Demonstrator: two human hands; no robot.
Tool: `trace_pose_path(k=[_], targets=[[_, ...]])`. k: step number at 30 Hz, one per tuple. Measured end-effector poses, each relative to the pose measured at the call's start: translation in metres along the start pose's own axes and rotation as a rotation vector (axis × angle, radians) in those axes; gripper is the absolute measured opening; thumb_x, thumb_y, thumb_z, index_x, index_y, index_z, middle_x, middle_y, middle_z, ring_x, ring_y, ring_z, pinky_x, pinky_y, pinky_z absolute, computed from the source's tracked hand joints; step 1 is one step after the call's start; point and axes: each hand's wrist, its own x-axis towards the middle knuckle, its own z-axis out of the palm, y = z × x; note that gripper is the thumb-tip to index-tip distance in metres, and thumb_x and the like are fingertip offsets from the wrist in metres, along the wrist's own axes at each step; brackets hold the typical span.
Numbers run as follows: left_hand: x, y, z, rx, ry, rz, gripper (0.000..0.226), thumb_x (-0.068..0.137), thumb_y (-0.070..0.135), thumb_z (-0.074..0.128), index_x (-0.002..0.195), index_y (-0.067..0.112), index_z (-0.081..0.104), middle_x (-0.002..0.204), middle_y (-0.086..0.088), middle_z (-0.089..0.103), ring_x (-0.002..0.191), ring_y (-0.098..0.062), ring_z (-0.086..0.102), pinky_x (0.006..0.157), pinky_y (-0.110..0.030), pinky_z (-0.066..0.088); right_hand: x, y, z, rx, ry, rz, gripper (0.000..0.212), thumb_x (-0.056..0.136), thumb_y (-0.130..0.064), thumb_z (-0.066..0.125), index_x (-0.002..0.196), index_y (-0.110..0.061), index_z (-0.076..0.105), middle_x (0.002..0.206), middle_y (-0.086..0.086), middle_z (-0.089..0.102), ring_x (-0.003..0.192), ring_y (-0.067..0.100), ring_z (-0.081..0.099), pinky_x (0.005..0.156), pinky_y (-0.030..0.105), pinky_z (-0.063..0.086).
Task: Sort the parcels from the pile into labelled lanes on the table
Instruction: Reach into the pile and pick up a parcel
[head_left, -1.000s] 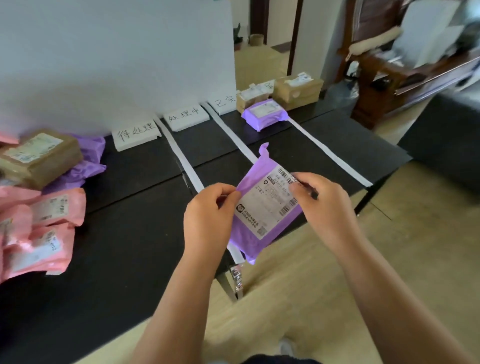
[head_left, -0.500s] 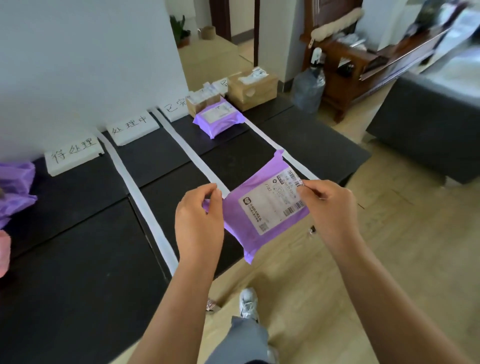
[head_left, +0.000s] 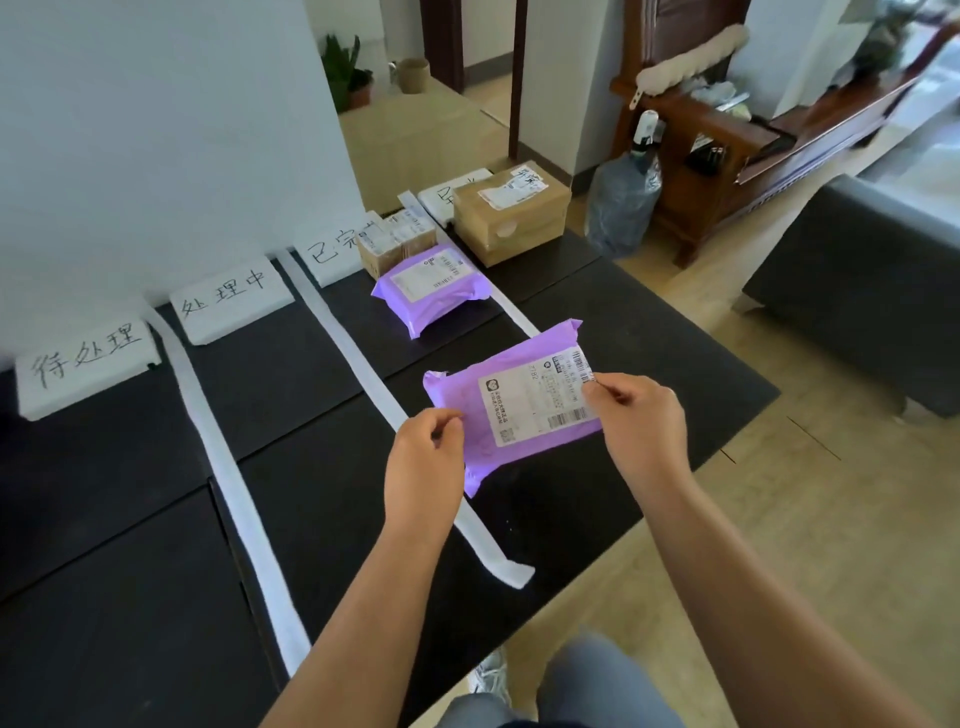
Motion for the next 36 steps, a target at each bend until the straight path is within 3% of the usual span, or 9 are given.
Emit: trace_pose_path(k=[5, 9, 13, 18, 23, 29, 31, 34, 36], targets=[[0.046, -0.004, 0.015, -0.105, 0.009, -0.170, 0.016, 0.103, 0.022, 0.047, 0.108, 0.022, 0.063, 0.089, 0.010, 0.062, 0.083, -0.018, 0.066, 0.075, -0.035, 0.056, 0.059, -0.005, 0.035, -0.079, -0.111, 0.030, 0.018, 0.100, -0.021, 0.058, 0.115, -0.021, 0.068, 0.093, -0.012, 0.056, 0.076, 0.005, 0.058, 0.060, 0.016, 0.045], [0.086, -0.004, 0.031, -0.081, 0.048, -0.226, 0.022, 0.103, 0.020, 0.045, 0.113, 0.019, 0.064, 0.098, 0.003, 0.065, 0.076, -0.013, 0.062, 0.064, -0.026, 0.048, 0.109, -0.008, 0.062, -0.127, -0.203, 0.017, 0.024, 0.100, -0.016, 0.056, 0.123, -0.021, 0.062, 0.106, -0.007, 0.057, 0.088, 0.009, 0.058, 0.074, 0.025, 0.054], [0.128, 0.004, 0.043, -0.046, 0.070, -0.278, 0.027, 0.102, 0.020, 0.044, 0.121, 0.019, 0.062, 0.103, 0.004, 0.064, 0.076, -0.012, 0.062, 0.068, -0.030, 0.053, 0.160, -0.009, 0.084, -0.217, -0.329, -0.023, 0.022, 0.100, -0.013, 0.054, 0.121, -0.021, 0.056, 0.117, -0.002, 0.058, 0.078, 0.006, 0.054, 0.065, 0.020, 0.048], [0.177, 0.011, 0.057, -0.022, 0.082, -0.325, 0.032, 0.102, 0.015, 0.042, 0.130, 0.017, 0.059, 0.118, 0.004, 0.058, 0.077, -0.001, 0.052, 0.059, -0.015, 0.038, 0.215, -0.010, 0.111, -0.275, -0.455, -0.100, 0.036, 0.099, -0.013, 0.057, 0.134, -0.019, 0.052, 0.134, 0.003, 0.056, 0.091, 0.009, 0.055, 0.062, 0.016, 0.045], [0.205, 0.007, 0.072, 0.021, 0.080, -0.346, 0.036, 0.101, 0.013, 0.043, 0.134, 0.016, 0.056, 0.129, 0.000, 0.057, 0.080, -0.005, 0.051, 0.057, -0.013, 0.035, 0.246, -0.006, 0.131, -0.278, -0.554, -0.120, 0.037, 0.098, -0.020, 0.059, 0.135, -0.021, 0.053, 0.131, 0.003, 0.055, 0.092, 0.009, 0.058, 0.062, 0.015, 0.044], [0.212, -0.001, 0.086, 0.015, 0.066, -0.344, 0.040, 0.101, 0.013, 0.045, 0.140, 0.017, 0.051, 0.131, -0.001, 0.057, 0.101, -0.013, 0.058, 0.062, -0.013, 0.040, 0.255, -0.002, 0.136, -0.308, -0.612, -0.145, 0.036, 0.099, -0.024, 0.058, 0.135, -0.023, 0.053, 0.131, 0.003, 0.052, 0.089, 0.011, 0.058, 0.065, 0.017, 0.048], [0.212, -0.002, 0.088, 0.009, 0.064, -0.349, 0.041, 0.101, 0.014, 0.046, 0.141, 0.019, 0.050, 0.137, 0.000, 0.054, 0.109, -0.015, 0.059, 0.072, -0.017, 0.048, 0.256, -0.001, 0.136, -0.311, -0.610, -0.142, 0.040, 0.099, -0.023, 0.060, 0.137, -0.022, 0.051, 0.131, 0.004, 0.051, 0.089, 0.010, 0.056, 0.066, 0.018, 0.048], [0.207, -0.001, 0.088, 0.036, 0.036, -0.329, 0.045, 0.101, 0.015, 0.048, 0.145, 0.021, 0.046, 0.150, 0.000, 0.043, 0.129, -0.019, 0.051, 0.101, -0.037, 0.051, 0.254, 0.000, 0.135, -0.311, -0.583, -0.125, 0.048, 0.097, -0.024, 0.062, 0.142, -0.022, 0.046, 0.133, 0.005, 0.051, 0.096, 0.011, 0.056, 0.068, 0.019, 0.049], [0.201, 0.001, 0.087, 0.029, 0.035, -0.318, 0.048, 0.100, 0.015, 0.050, 0.146, 0.024, 0.044, 0.152, 0.001, 0.040, 0.131, -0.019, 0.049, 0.102, -0.039, 0.051, 0.250, 0.000, 0.132, -0.318, -0.530, -0.120, 0.052, 0.096, -0.023, 0.064, 0.143, -0.023, 0.043, 0.136, 0.005, 0.049, 0.106, 0.015, 0.058, 0.075, 0.025, 0.054]])
